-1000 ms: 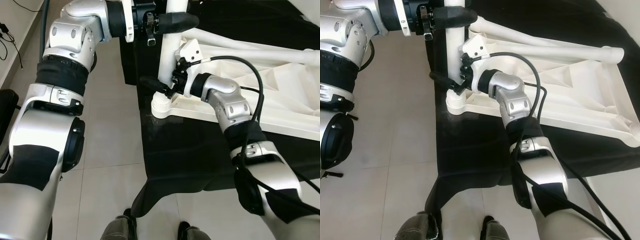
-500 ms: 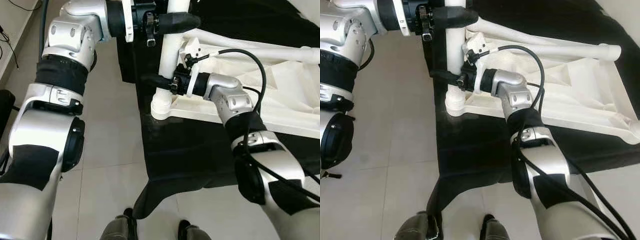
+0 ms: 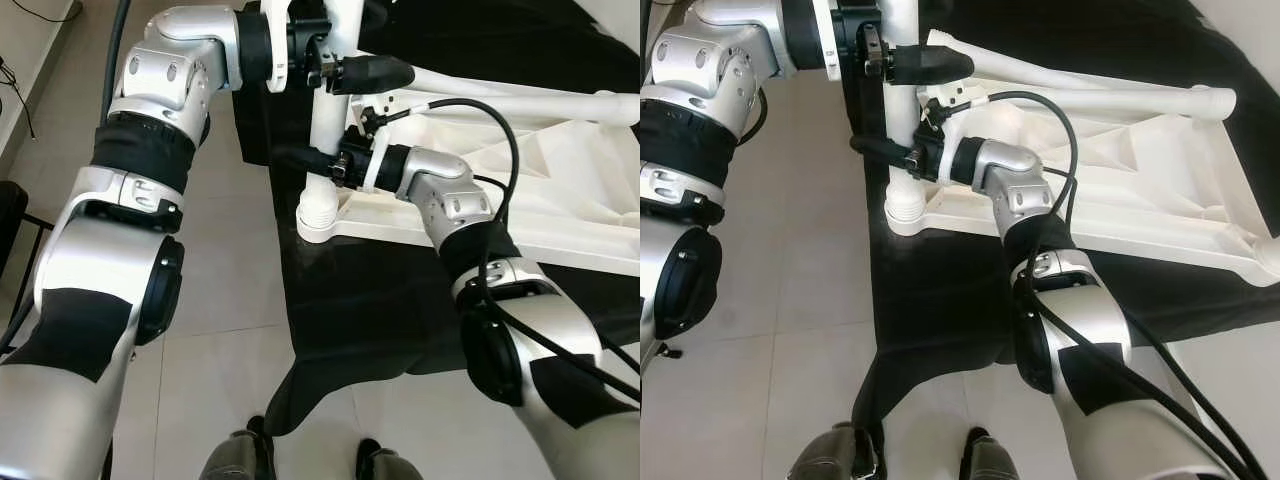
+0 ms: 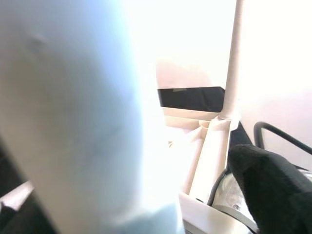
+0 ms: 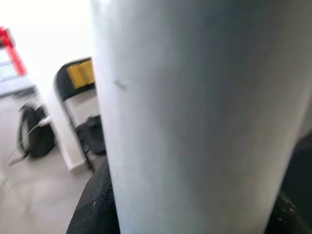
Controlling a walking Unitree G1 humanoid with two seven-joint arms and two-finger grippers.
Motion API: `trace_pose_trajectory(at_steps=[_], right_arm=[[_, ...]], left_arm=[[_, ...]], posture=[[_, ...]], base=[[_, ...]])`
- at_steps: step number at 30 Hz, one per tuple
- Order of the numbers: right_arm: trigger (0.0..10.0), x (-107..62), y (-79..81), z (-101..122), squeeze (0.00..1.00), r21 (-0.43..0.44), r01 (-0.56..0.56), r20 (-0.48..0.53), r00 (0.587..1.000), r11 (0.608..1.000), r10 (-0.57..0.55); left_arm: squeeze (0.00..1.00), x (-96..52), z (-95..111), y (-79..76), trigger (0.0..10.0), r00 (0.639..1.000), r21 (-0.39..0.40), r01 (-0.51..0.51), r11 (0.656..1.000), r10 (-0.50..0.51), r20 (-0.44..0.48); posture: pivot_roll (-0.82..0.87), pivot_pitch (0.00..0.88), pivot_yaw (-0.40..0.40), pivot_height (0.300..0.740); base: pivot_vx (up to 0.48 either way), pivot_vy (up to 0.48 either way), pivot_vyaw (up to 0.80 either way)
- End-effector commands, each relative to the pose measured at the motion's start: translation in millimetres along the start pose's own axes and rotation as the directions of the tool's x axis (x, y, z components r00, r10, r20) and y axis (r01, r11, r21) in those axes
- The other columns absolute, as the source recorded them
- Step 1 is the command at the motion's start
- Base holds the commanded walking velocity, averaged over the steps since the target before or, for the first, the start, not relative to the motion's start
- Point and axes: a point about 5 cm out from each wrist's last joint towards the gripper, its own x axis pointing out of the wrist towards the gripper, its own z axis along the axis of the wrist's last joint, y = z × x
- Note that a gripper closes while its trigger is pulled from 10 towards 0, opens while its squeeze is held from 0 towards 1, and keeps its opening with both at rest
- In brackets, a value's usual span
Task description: Building children table
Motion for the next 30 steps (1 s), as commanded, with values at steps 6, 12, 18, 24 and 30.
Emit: trace_pose_trajectory(at_steps=[6, 12, 18, 24, 30], right_arm=[[0.0, -16.8, 34.3, -85, 0.0, 0.12, 0.782, -0.261, 0.619, 0.612, -0.741], [0.0, -17.3, -16.8, -54, 0.0, 0.063, 0.827, -0.163, 0.561, 0.559, -0.811], [0.0, -19.9, -20.7, -45, 0.0, 0.049, 0.838, -0.146, 0.544, 0.543, -0.826], [0.0, -10.9, -10.8, -30, 0.0, 0.082, 0.787, -0.072, 0.616, 0.611, -0.784], [0.0, -8.8, -10.0, -25, 0.0, 0.082, 0.751, -0.027, 0.659, 0.655, -0.752]], left_arm=[[0.0, -6.1, 24, 7.1, 10.0, 0.999, 0.064, -0.047, 0.997, 0.047, 0.013], [0.0, -17.2, 38, 12.5, 10.0, 0.995, 0.108, -0.103, 0.989, 0.1, 0.028], [0.0, -27.3, 43, 13.8, 10.0, 0.992, 0.119, -0.127, 0.985, 0.124, 0.038], [0.0, -72.0, 50, 9.1, 10.0, 0.969, 0.148, -0.244, 0.958, 0.235, 0.076], [0.0, -103.5, 45, -4.8, 10.0, 0.944, 0.134, -0.328, 0.935, 0.321, 0.074]], posture=[[-0.01, 0.248, -0.045, 0.74], [0.01, 0.239, -0.067, 0.74], [0.01, 0.237, -0.079, 0.74], [0.01, 0.237, -0.083, 0.74], [0.01, 0.235, -0.089, 0.74]], base=[[0.0, 0.0, 0.0], [0.0, 0.0, 0.0], [0.0, 0.0, 0.0], [0.0, 0.0, 0.0], [0.0, 0.0, 0.0]])
